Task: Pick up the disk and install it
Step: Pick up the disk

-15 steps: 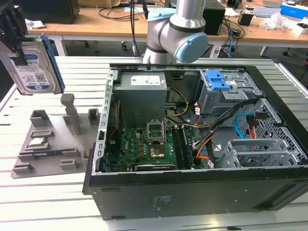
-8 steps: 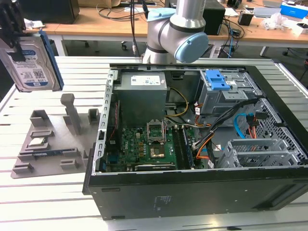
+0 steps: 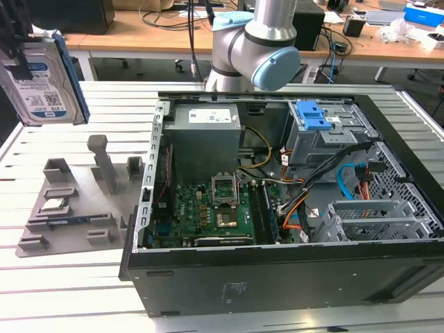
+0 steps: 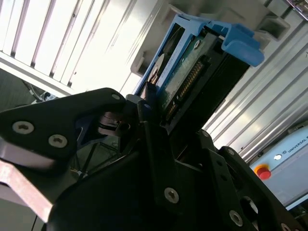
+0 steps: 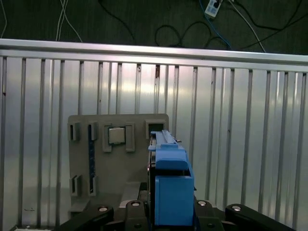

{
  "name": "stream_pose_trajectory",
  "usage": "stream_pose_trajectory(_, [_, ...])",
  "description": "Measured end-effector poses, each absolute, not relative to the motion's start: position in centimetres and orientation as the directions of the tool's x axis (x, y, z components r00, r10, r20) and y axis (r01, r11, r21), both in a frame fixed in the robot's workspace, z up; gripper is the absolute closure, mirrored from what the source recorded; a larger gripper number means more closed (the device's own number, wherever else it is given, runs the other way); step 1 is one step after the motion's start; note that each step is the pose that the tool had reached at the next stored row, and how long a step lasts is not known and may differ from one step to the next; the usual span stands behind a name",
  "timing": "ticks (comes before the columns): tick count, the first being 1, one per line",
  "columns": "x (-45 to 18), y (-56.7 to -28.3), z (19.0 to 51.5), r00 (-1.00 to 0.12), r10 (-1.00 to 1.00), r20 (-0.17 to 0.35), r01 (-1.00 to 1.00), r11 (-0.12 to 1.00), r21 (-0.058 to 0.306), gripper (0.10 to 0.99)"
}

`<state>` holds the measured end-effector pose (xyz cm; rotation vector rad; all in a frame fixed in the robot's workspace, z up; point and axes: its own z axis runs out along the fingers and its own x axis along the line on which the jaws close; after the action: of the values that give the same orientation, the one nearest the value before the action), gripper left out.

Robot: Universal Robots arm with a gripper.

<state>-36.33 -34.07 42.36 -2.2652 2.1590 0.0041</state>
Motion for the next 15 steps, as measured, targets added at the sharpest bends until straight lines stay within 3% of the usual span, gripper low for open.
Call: stream_pose_trajectory(15, [-36.2,-34.1,45.3,0.048,-0.999,-0.010,-0.999,-0.048,-0.007,0.725])
